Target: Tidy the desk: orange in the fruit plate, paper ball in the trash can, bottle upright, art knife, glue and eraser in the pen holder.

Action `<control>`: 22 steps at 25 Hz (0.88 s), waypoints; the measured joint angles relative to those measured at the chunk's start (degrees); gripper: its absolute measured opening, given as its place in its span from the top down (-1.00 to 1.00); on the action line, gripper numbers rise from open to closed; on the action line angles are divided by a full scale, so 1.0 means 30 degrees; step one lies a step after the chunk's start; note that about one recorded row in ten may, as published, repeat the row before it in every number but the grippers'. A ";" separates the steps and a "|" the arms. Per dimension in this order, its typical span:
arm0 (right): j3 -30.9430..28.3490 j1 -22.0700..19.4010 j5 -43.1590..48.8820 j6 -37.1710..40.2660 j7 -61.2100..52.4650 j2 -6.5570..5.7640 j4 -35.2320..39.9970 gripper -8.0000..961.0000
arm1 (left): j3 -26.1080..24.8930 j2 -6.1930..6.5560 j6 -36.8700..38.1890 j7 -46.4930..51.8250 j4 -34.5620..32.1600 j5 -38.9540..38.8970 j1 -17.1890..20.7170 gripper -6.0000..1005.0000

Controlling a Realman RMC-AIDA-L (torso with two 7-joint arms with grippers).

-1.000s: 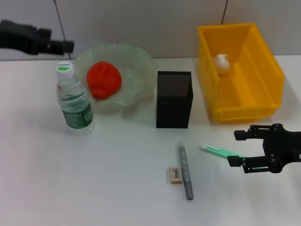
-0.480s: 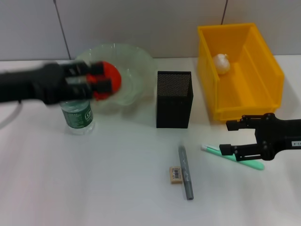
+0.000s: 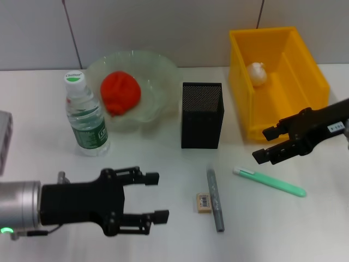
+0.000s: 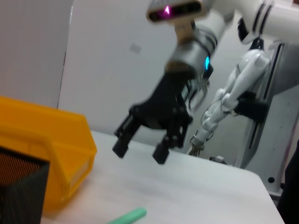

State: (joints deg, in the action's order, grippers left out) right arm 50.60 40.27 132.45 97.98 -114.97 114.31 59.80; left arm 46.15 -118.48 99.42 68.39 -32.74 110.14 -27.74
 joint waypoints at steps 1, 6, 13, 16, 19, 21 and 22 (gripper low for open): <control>0.0275 0.0569 0.0785 0.0173 -0.0662 -0.0080 -0.0038 -0.64 | 0.0016 0.0032 -0.0263 -0.0459 0.0623 0.0092 -0.0042 -0.60; 0.1109 0.2831 0.4601 0.0459 -0.2341 0.0251 -0.0260 -0.64 | 0.0031 0.0086 -0.0924 -0.0956 0.1277 0.0088 -0.0032 -0.60; 0.2857 0.3707 0.7662 -0.0867 -0.2379 0.1447 -0.0837 -0.64 | 0.0045 0.0073 -0.1011 -0.0997 0.1445 0.0084 -0.0075 -0.59; 0.4223 0.3616 0.7726 -0.1990 -0.2399 0.1523 -0.1337 -0.64 | 0.0070 0.0054 -0.1079 -0.0997 0.1472 0.0181 -0.0137 -0.59; 0.4846 0.3769 0.7718 -0.3013 -0.2417 0.1532 -0.2285 -0.64 | 0.0086 0.0054 -0.1166 -0.0938 0.1485 0.0348 -0.0153 -0.59; 0.5203 0.3881 0.7704 -0.3780 -0.2402 0.1551 -0.2822 -0.64 | 0.0086 0.0070 -0.1190 -0.0957 0.1491 0.0383 -0.0151 -0.59; 0.5451 0.3897 0.7699 -0.4141 -0.2400 0.1567 -0.3040 -0.64 | 0.0086 0.0070 -0.1190 -0.0957 0.1491 0.0383 -0.0151 -0.59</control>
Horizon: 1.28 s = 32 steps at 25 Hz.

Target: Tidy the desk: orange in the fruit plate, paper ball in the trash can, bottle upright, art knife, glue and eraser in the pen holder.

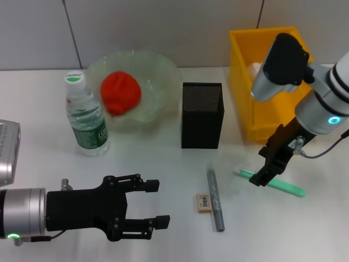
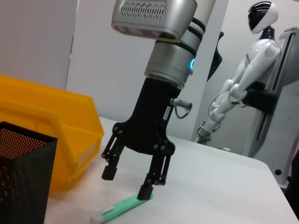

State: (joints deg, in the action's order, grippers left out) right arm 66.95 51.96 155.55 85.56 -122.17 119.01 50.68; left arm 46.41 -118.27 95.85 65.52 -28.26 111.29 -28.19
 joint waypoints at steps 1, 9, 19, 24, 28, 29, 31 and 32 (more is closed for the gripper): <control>0.0200 0.0009 -0.0002 -0.0339 -0.0001 0.0017 -0.0163 -0.64 | 0.0001 0.0005 -0.0188 -0.0045 0.0008 0.0071 0.0033 -0.59; 0.1356 0.0031 -0.0461 -0.1942 0.0048 0.0086 -0.1052 -0.57 | -0.0001 -0.0016 -0.0667 0.0009 0.0019 0.0163 -0.0030 -0.59; 0.2152 0.0038 -0.1035 -0.2940 0.0083 0.0142 -0.1615 -0.24 | 0.0000 0.0039 -0.0835 0.0169 -0.0084 0.0163 -0.0209 -0.59; 0.2324 0.0069 -0.1169 -0.3300 0.0130 0.0141 -0.2002 -0.04 | -0.0010 0.0047 -0.0874 0.0199 -0.0061 0.0158 -0.0319 -0.59; 0.2482 0.0068 -0.1196 -0.3437 0.0141 0.0157 -0.2096 0.04 | -0.0039 0.0051 -0.0877 0.0302 -0.0122 0.0151 -0.0346 -0.59; 0.2492 0.0044 -0.1199 -0.3488 0.0149 0.0165 -0.2098 0.05 | -0.0039 0.0051 -0.0877 0.0302 -0.0122 0.0151 -0.0346 -0.59; 0.2509 -0.0017 -0.1200 -0.3663 0.0166 0.0171 -0.2105 0.06 | -0.0038 0.0053 -0.0877 0.0336 -0.0134 0.0148 -0.0351 -0.59; 0.2522 -0.0035 -0.1199 -0.3741 0.0175 0.0171 -0.2125 0.07 | -0.0008 0.0053 -0.0888 0.0417 -0.0152 0.0143 -0.0358 -0.59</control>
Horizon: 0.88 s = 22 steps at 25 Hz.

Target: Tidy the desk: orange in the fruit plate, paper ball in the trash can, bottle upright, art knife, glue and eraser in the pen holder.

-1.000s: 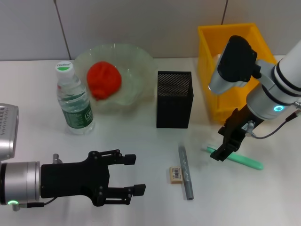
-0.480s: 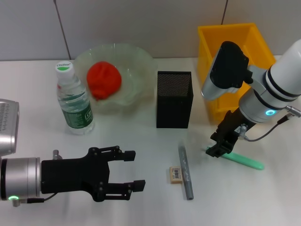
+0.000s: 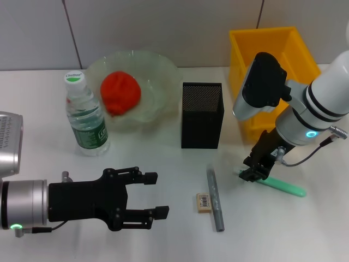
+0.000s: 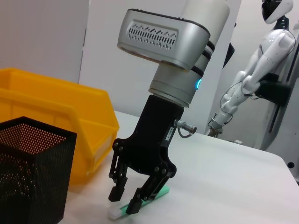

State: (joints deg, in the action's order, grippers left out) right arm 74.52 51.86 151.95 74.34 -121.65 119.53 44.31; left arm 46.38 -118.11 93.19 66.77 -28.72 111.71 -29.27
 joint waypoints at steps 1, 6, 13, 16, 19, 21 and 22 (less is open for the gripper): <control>0.0014 -0.0015 0.0000 -0.0076 0.0012 0.0001 -0.0057 0.07 | 0.0002 0.0000 -0.0011 0.0004 -0.0004 -0.0001 0.0000 -0.59; 0.0030 0.0030 0.0000 -0.0204 0.0150 0.0001 -0.0341 0.33 | 0.0008 -0.0002 -0.0023 0.0008 -0.0008 -0.0004 -0.0001 -0.59; 0.0035 0.0024 -0.0017 -0.0428 0.0205 0.0001 -0.0448 0.33 | 0.0000 -0.0002 -0.0023 0.0032 -0.0008 -0.0004 -0.0001 -0.59; 0.0034 0.0030 -0.0026 -0.0434 0.0229 0.0001 -0.0495 0.33 | -0.0015 -0.0002 -0.0023 0.0036 -0.0008 -0.0010 -0.0001 -0.59; 0.0034 0.0052 -0.0029 -0.0435 0.0242 0.0001 -0.0569 0.33 | -0.0018 -0.0002 -0.0023 0.0036 -0.0007 -0.0015 -0.0011 -0.59; 0.0033 0.0094 -0.0029 -0.0423 0.0242 -0.0001 -0.0643 0.33 | -0.0022 -0.0003 -0.0020 0.0037 -0.0012 -0.0021 -0.0042 -0.59; 0.0033 0.0115 -0.0028 -0.0407 0.0241 -0.0001 -0.0664 0.33 | -0.0026 -0.0003 -0.0019 0.0037 -0.0019 -0.0019 -0.0049 -0.59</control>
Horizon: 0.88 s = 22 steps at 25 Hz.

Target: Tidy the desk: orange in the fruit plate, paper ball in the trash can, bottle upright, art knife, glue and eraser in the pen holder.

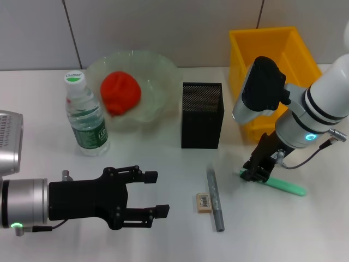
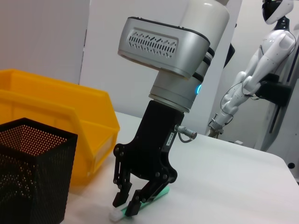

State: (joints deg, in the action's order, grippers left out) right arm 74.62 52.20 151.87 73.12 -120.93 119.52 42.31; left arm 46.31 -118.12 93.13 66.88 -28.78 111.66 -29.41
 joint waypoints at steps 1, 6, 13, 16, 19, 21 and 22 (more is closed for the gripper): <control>-0.0001 0.0013 0.0000 0.0036 0.0001 0.0001 -0.0006 0.39 | -0.0010 0.0000 0.0002 0.0000 -0.0007 0.0000 -0.0010 -0.59; -0.0049 0.0018 -0.0158 0.0278 0.0000 -0.0007 0.0225 0.64 | -0.0048 0.0001 0.0011 0.0000 -0.0016 0.0004 -0.0034 -0.59; -0.0481 -0.0779 -0.1374 0.2464 -0.0129 -0.0101 0.3717 0.64 | -0.0058 0.0018 0.0010 0.0001 -0.0048 0.0015 -0.0079 -0.59; -0.1227 -0.1350 -0.2388 0.3650 -0.0131 -0.0128 0.5835 0.64 | -0.0094 0.0023 0.0001 0.0000 -0.0047 0.0016 -0.0098 -0.59; -0.2530 -0.2166 -0.4331 0.4804 0.0336 -0.0143 0.7859 0.64 | -0.0114 0.0031 -0.0007 0.0001 -0.0047 0.0016 -0.0098 -0.59; -0.3444 -0.2839 -0.5807 0.5186 0.0884 -0.0144 0.8954 0.64 | -0.0113 0.0029 -0.0010 0.0001 -0.0047 0.0016 -0.0096 -0.59; -0.3921 -0.3223 -0.6655 0.5237 0.1206 -0.0148 0.9448 0.64 | -0.0114 0.0031 -0.0013 0.0000 -0.0047 0.0016 -0.0090 -0.59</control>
State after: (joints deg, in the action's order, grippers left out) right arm 62.85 42.53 131.90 88.83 -117.31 119.08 70.66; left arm 45.96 -118.03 93.09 66.88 -28.92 111.71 -29.68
